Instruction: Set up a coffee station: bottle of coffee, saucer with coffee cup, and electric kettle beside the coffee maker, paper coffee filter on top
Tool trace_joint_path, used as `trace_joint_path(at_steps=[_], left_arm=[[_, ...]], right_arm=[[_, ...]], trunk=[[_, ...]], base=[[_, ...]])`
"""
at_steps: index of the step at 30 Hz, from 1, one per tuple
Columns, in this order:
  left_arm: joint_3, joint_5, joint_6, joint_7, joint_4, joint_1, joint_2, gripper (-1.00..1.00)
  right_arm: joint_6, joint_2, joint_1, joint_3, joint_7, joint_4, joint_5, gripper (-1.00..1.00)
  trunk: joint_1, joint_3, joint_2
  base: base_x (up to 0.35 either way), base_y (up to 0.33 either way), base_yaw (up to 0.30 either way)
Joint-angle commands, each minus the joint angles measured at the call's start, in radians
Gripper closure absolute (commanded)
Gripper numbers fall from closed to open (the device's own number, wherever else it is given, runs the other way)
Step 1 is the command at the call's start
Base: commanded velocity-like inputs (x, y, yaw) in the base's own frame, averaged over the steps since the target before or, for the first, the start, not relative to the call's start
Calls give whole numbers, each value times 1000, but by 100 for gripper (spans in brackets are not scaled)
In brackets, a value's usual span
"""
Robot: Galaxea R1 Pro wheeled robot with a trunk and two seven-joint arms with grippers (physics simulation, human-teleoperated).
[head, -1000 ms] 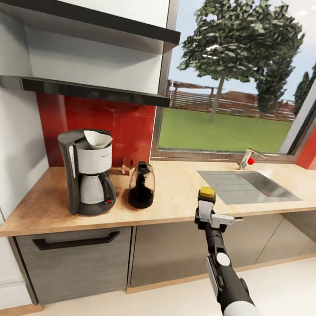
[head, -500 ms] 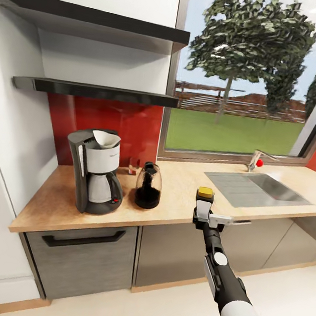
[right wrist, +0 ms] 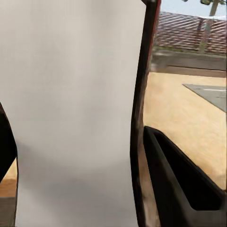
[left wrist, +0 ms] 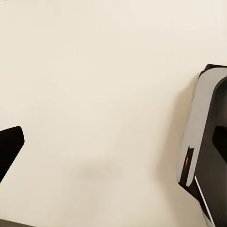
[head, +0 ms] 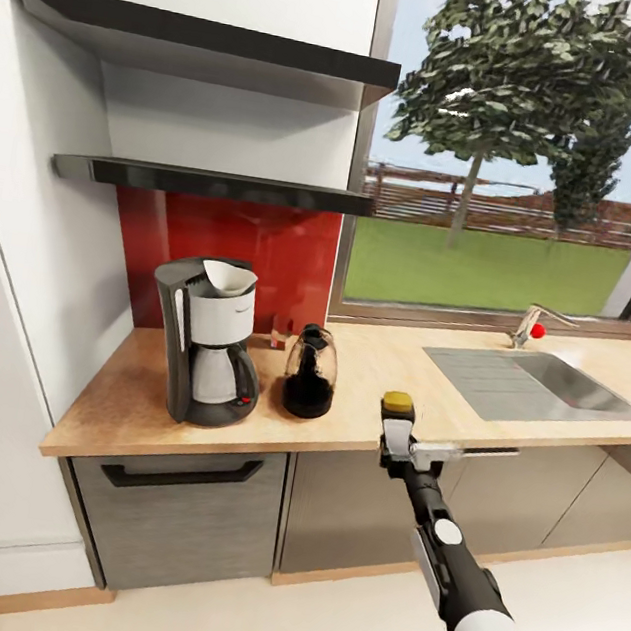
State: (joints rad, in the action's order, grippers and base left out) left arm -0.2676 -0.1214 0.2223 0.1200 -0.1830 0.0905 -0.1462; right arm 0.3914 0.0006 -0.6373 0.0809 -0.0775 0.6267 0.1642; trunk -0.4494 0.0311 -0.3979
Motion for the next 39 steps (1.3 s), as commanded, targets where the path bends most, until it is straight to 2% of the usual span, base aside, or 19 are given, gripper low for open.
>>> trace_joint_path(at_steps=[1, 4, 8, 10, 14, 16, 20, 26, 31, 39], left_arm=[[-5, -11, 2, 3, -1, 0, 0, -100], [-4, -13, 2, 3, -1, 0, 1, -100], [0, -14, 2, 3, -1, 0, 2, -100], [1, -15, 2, 3, -1, 0, 4, -100], [2, -15, 2, 3, -1, 0, 6, -100], [3, -15, 2, 3, -1, 0, 6, -100], [4, -16, 2, 3, -1, 0, 7, -100], [4, -17, 2, 1, -1, 0, 8, -100], [4, -17, 2, 1, -1, 0, 8, -100], [4, -17, 2, 1, -1, 0, 10, -100]], right_arm=[[6, -4, -1, 10, -63, -1, 0, 100], [13, -29, -1, 12, -222, -1, -1, 100], [13, -70, -1, 12, -393, 40, -4, 100], [13, -77, -1, 11, -482, 100, -4, 100], [9, -82, -1, 11, -668, 155, -3, 100], [-4, -82, -1, 11, -729, 176, -4, 100], [-60, -75, -1, 8, -764, 195, -3, 100], [-152, -73, -1, 8, -776, 203, -4, 100], [-174, -72, -1, 8, -777, 202, -6, 100], [-177, -73, -1, 10, -777, 197, -6, 100]], trunk=[[-1, 2, -2], [-1, 2, -2], [-1, 2, -2], [-1, 2, -2], [-1, 2, -2], [-1, 2, -2], [-1, 2, -2], [-1, 2, -2], [-1, 2, -2], [-1, 2, -2]], base=[[0, 0, 0], [0, 0, 0], [0, 0, 0], [0, 0, 0], [0, 0, 0], [0, 0, 0], [0, 0, 0], [0, 0, 0], [0, 0, 43], [0, 0, 266]])
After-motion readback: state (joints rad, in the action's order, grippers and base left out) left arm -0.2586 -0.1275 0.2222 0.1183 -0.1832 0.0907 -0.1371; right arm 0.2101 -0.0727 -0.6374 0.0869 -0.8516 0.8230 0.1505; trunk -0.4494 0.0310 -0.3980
